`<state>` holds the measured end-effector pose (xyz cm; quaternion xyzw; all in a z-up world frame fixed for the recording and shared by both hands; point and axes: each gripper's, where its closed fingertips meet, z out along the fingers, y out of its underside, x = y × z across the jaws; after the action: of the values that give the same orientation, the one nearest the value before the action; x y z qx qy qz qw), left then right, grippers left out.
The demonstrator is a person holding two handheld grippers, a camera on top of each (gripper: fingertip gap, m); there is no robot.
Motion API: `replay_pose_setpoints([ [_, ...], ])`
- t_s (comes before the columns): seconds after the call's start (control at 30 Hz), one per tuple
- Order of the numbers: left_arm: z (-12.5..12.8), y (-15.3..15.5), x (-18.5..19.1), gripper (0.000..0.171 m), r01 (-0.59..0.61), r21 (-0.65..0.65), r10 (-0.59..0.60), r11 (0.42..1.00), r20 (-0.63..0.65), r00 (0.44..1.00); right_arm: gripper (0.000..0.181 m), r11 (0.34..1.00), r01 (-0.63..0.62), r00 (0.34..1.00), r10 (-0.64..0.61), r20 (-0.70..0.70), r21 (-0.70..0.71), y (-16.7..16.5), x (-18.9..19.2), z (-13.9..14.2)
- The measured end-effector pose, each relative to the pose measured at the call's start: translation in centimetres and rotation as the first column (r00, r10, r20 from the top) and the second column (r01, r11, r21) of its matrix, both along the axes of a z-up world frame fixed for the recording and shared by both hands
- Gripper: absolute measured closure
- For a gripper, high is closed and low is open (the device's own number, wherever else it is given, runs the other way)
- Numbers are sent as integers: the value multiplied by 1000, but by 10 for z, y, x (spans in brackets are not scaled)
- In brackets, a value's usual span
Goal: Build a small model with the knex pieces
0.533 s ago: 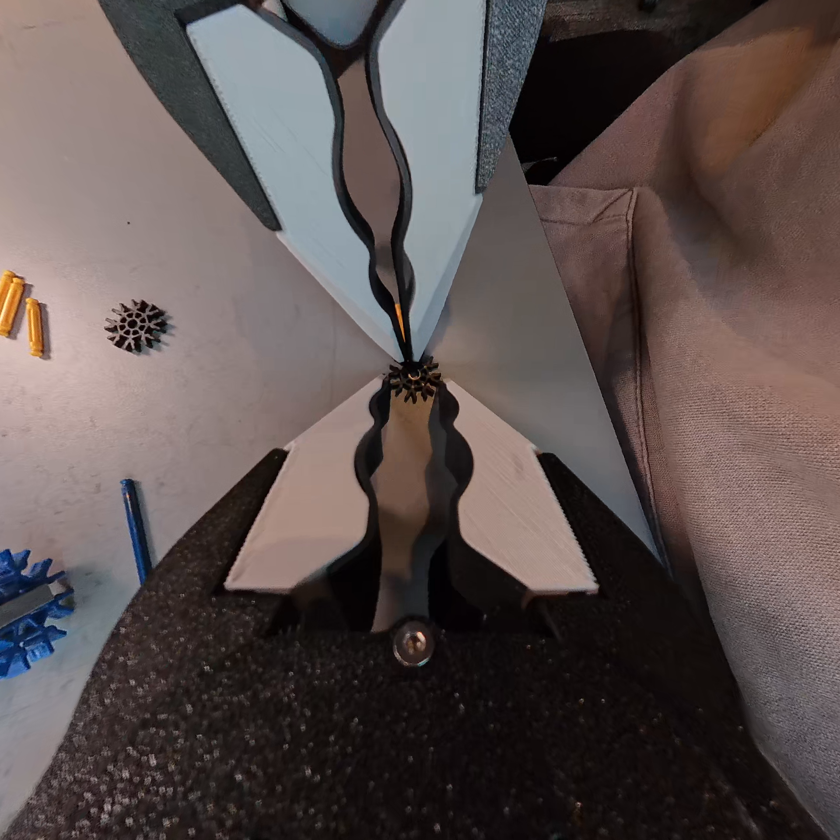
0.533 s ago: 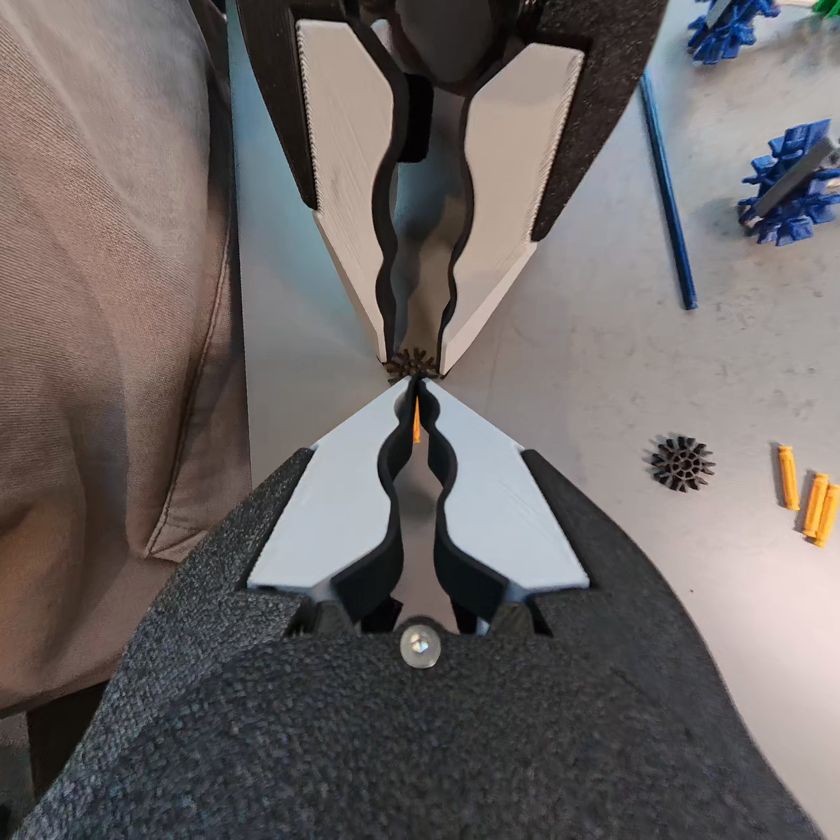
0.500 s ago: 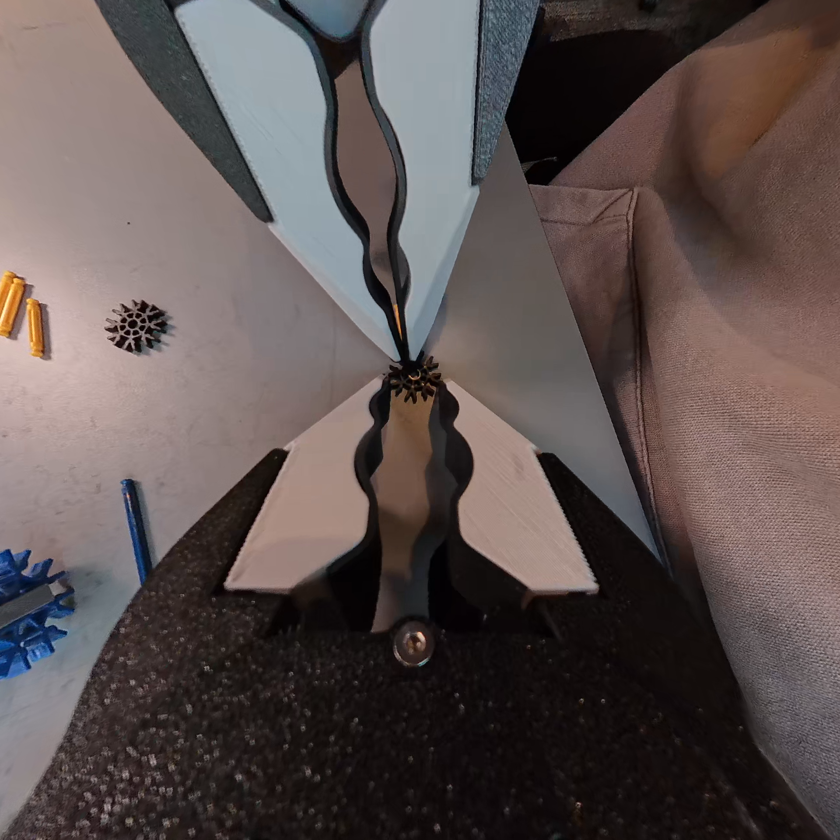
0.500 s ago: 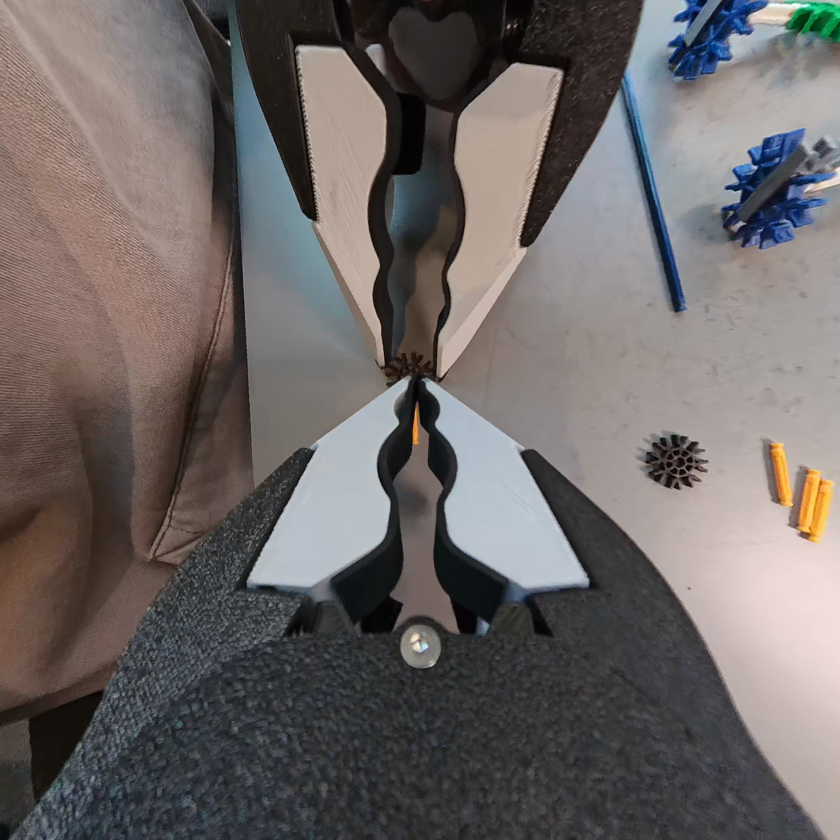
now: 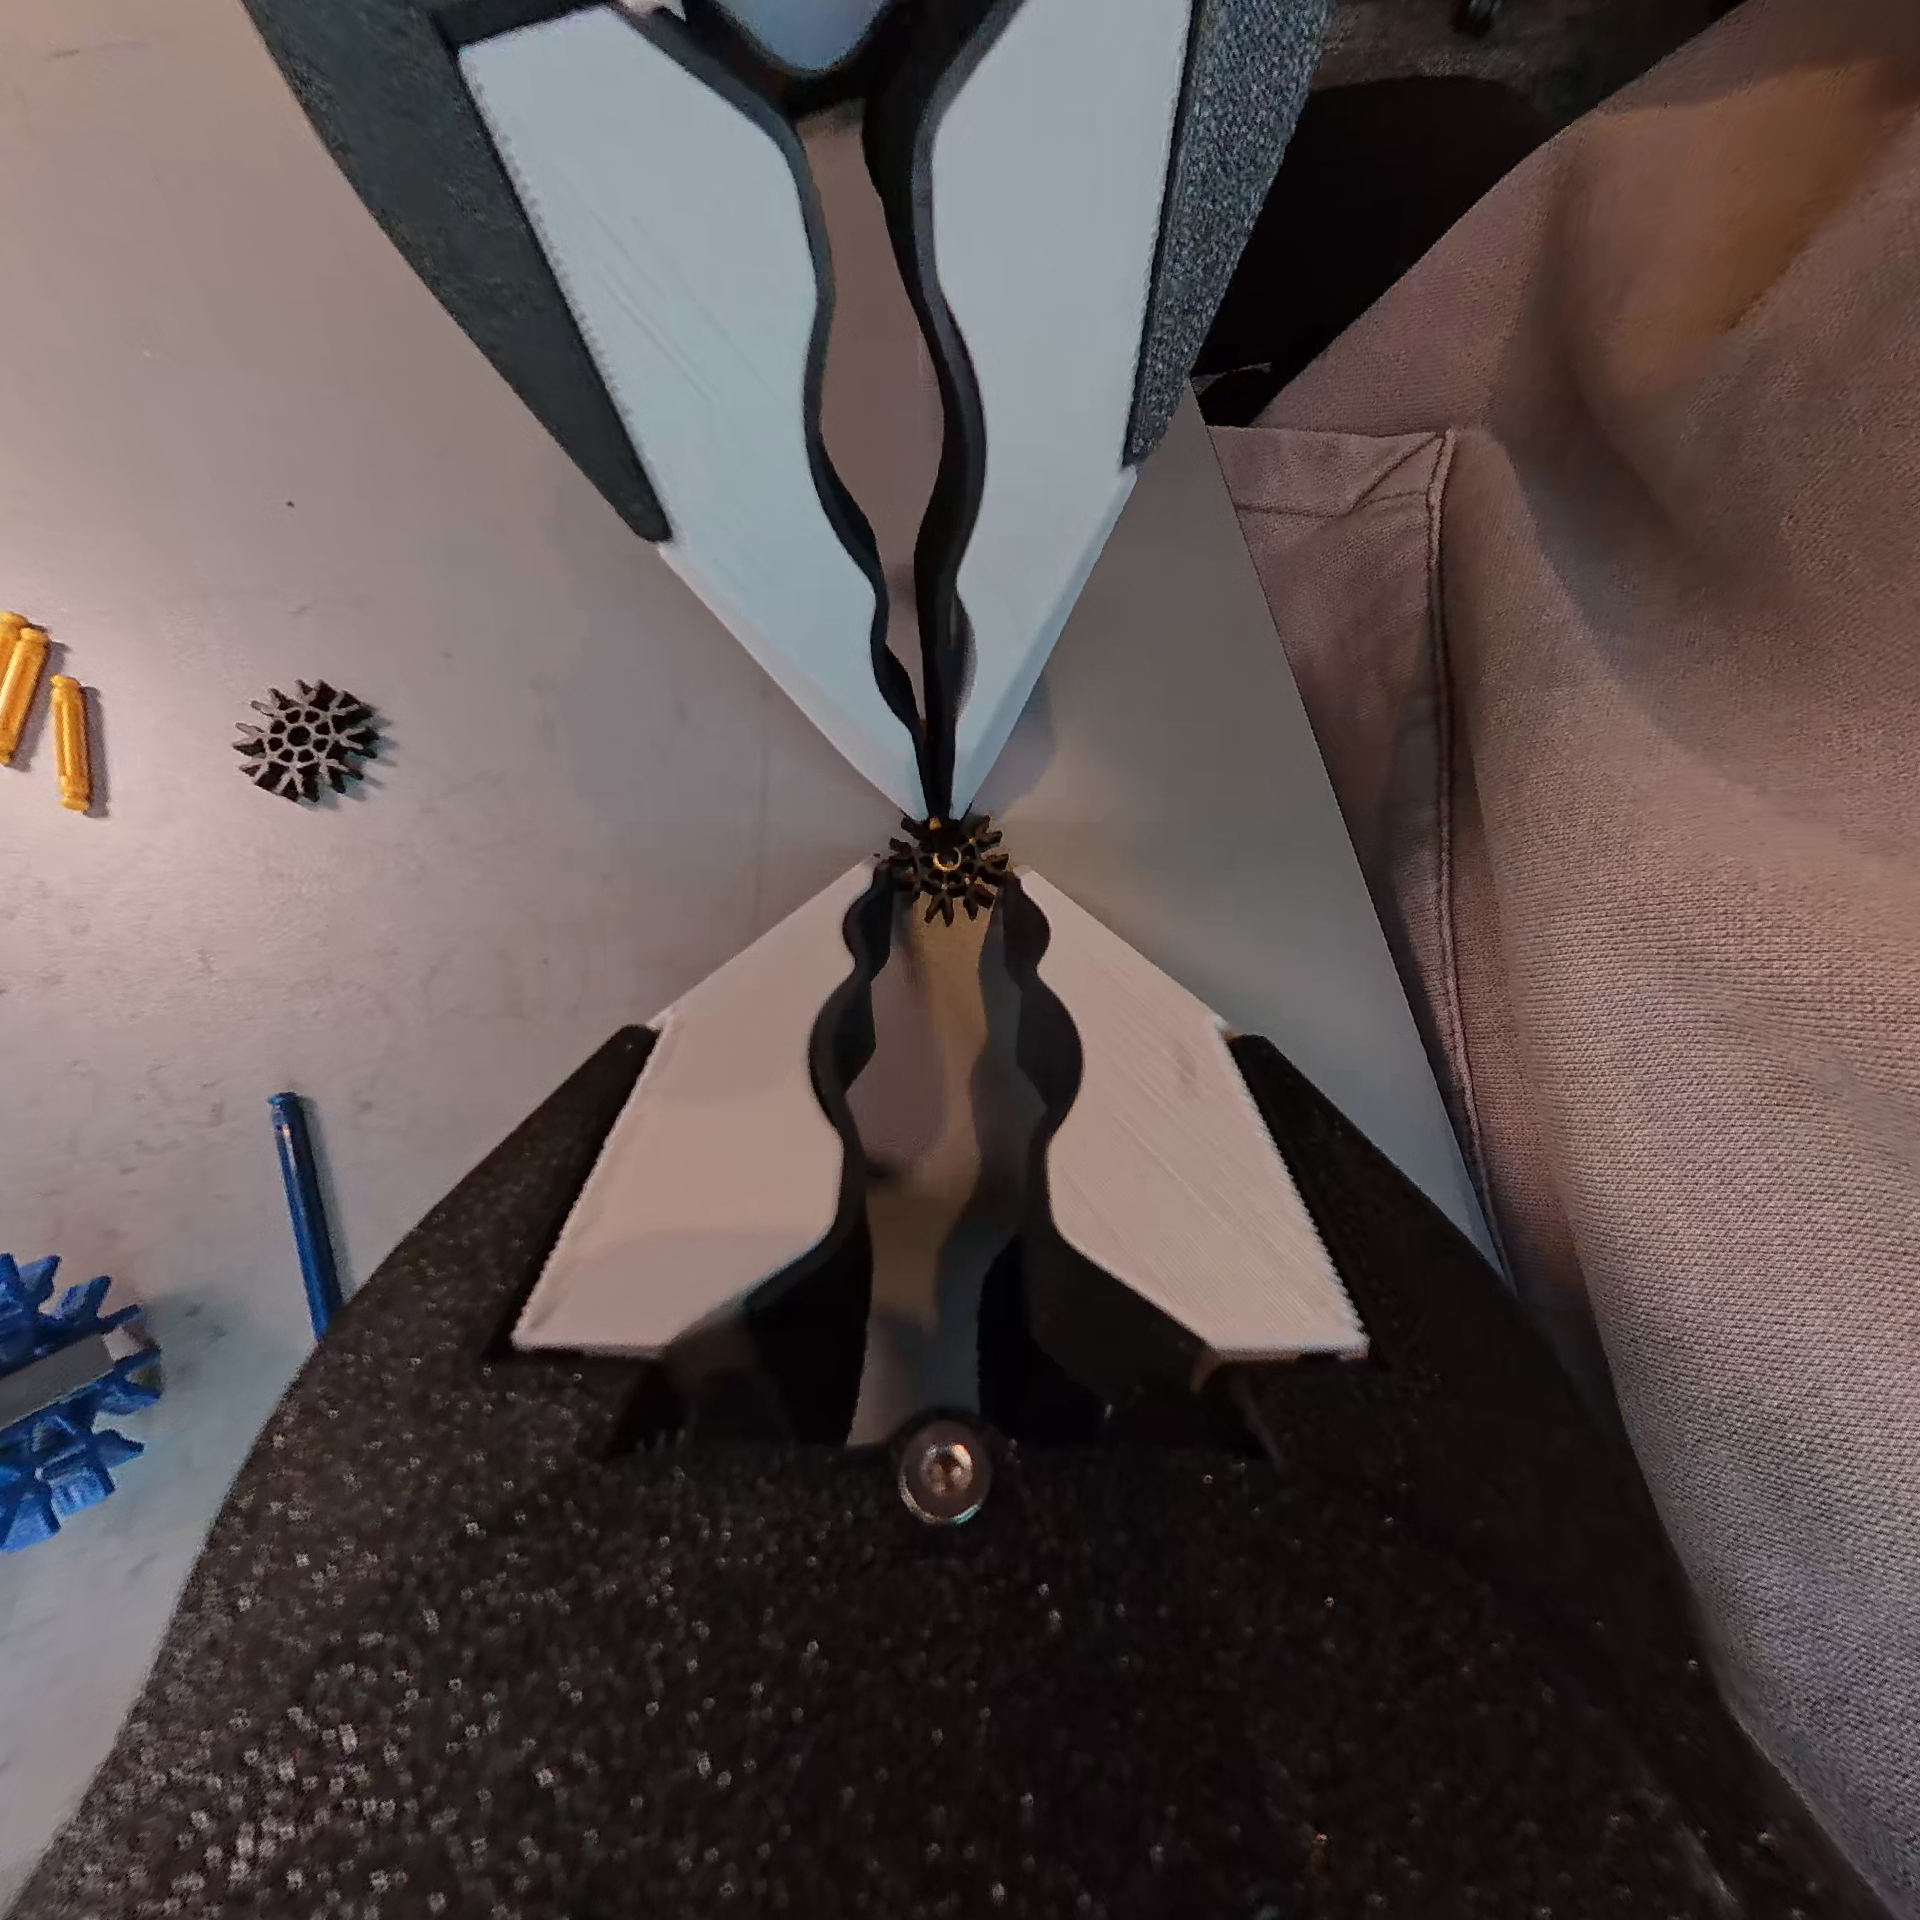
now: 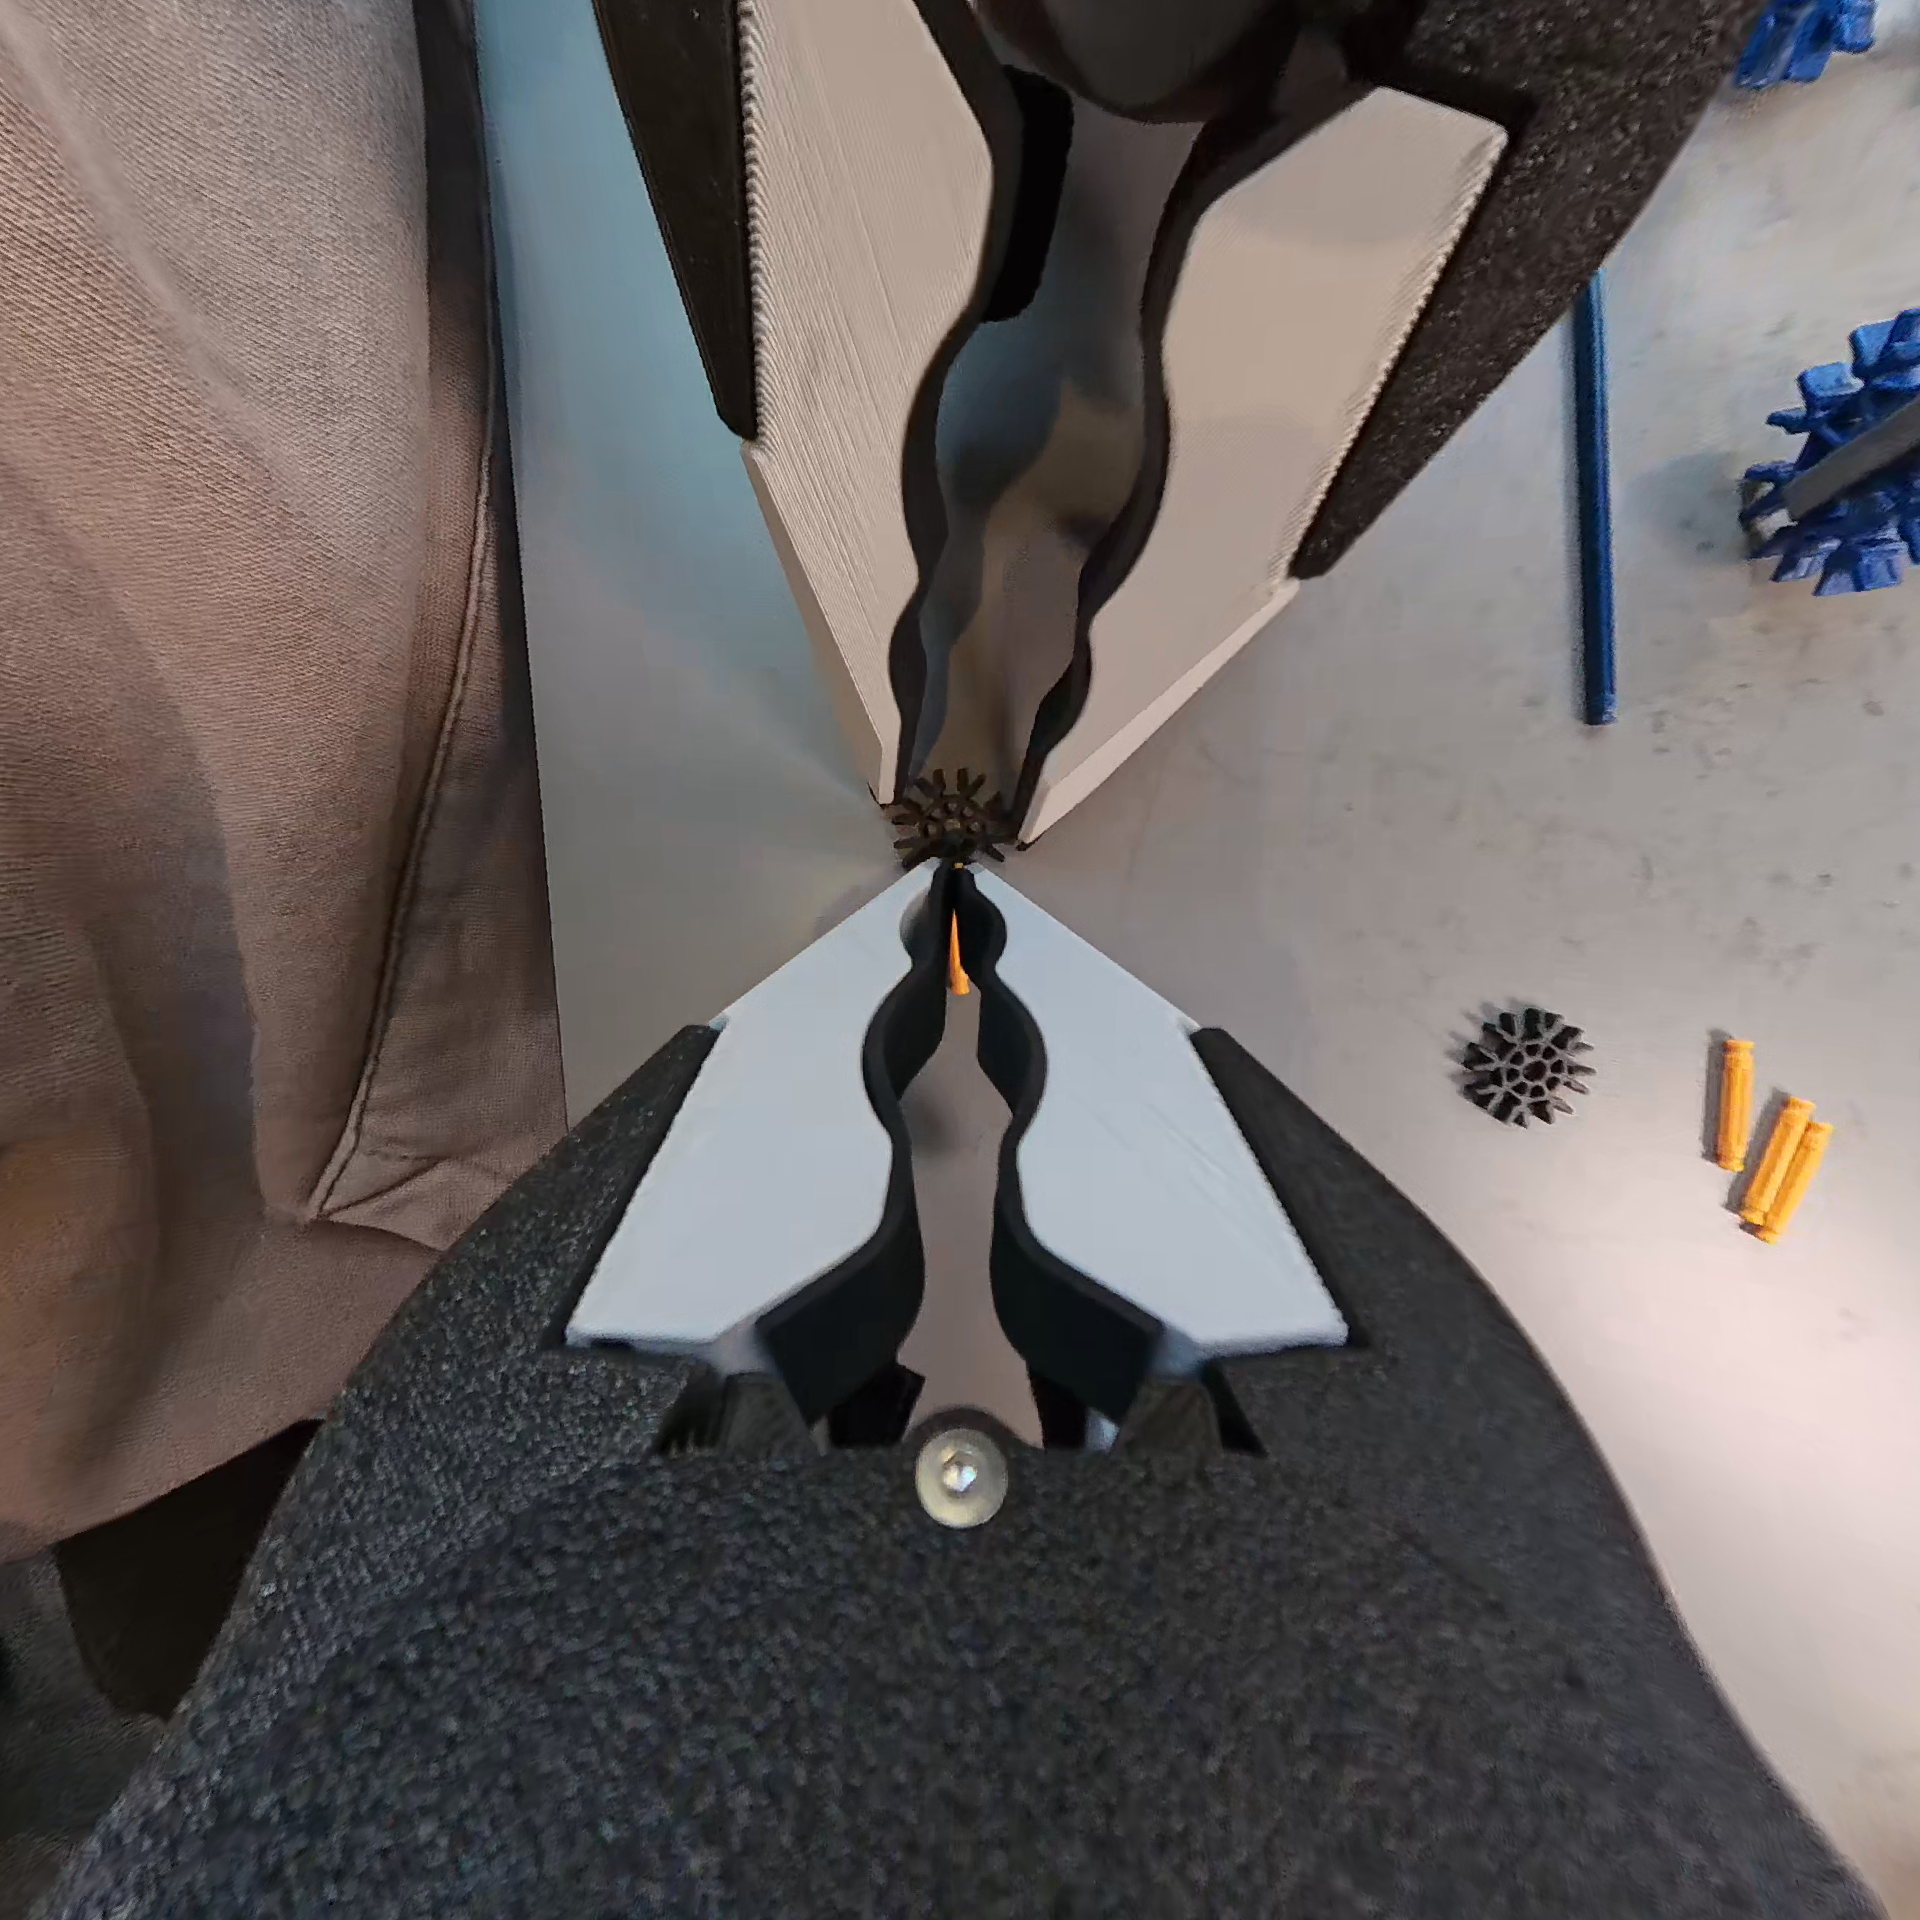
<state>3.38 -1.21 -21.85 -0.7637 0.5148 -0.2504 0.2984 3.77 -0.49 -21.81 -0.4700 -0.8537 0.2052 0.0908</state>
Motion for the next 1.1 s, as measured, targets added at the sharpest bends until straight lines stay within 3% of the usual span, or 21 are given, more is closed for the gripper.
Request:
replay_pose_setpoints([
  [0.03,0,0,0,152,0,-2,0,1000,2,1000,181,1000,-5,1000,5,13,18,0,0,-1],
  [0.23,0,0,0,152,-3,-6,3,1000,6,1000,181,999,-16,998,14,56,29,-1,0,-1],
  [0.37,0,0,0,152,1,12,-1,1000,-11,1000,181,1000,6,1000,-6,-28,-10,3,0,1],
  [0.53,0,0,0,152,4,14,-4,1000,-10,1000,162,997,78,996,-78,-47,-13,18,17,-2],
  [0.7,0,0,0,152,1,7,-1,1000,-2,1000,179,993,91,991,-97,-94,-70,12,12,-2],
  [0.93,2,2,-1,152,-19,-40,20,999,33,999,180,998,41,981,-33,-193,40,13,10,4],
  [1.1,32,15,-7,146,-88,-194,139,977,266,954,180,960,-17,933,116,-341,279,25,2,30],
])
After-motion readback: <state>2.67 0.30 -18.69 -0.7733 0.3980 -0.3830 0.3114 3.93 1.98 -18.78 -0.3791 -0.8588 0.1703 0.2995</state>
